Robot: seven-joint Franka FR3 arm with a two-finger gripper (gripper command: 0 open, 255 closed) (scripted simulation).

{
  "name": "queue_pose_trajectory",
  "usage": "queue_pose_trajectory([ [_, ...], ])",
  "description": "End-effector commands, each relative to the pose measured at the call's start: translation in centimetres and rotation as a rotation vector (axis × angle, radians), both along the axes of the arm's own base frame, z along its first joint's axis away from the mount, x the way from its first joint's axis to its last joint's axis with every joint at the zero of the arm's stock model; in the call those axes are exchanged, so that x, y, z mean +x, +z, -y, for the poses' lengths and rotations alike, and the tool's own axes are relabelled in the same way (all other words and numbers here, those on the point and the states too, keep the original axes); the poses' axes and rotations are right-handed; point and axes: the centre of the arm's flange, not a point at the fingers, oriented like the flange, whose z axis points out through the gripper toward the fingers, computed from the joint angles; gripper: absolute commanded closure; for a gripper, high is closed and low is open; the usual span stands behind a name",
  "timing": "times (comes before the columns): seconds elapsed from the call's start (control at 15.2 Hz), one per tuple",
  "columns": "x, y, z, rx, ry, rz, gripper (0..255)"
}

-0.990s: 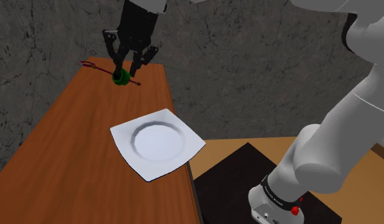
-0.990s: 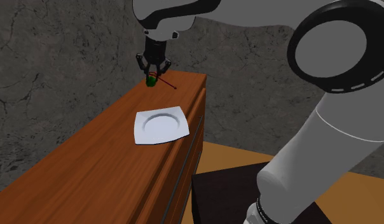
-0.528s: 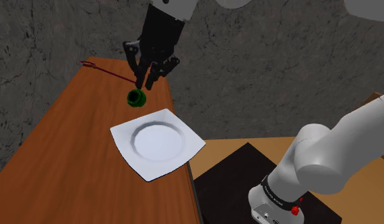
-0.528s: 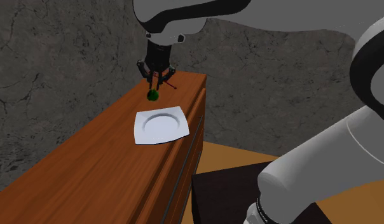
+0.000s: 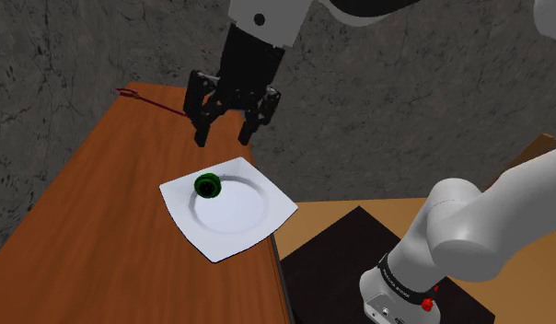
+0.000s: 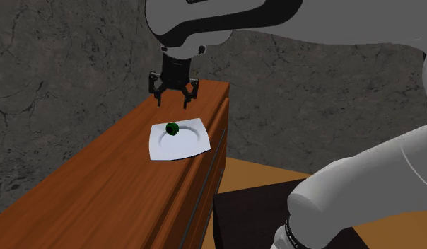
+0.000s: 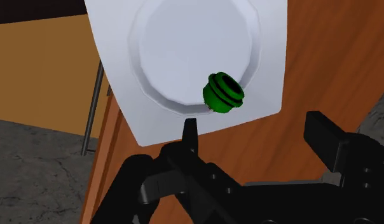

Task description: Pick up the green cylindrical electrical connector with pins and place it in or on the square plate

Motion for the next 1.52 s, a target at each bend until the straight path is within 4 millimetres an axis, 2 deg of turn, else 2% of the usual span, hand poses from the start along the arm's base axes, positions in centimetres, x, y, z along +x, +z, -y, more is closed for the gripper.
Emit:
queue_pose_trajectory([
  [0.0,1.5,-1.8,-0.9,-0.044,0.07,-0.016,0],
  [0.26,4.4,-6.4,-3.2,-0.142,0.223,-0.051,0],
  [0.79,4.6,-10.8,-3.6,-0.149,0.235,-0.053,0],
  [1.32,4.6,-10.8,-3.6,-0.149,0.235,-0.053,0],
  [1.39,4.6,-10.8,-3.6,-0.149,0.235,-0.053,255],
  [1.45,4.6,-10.8,-3.6,-0.149,0.235,-0.053,255],
])
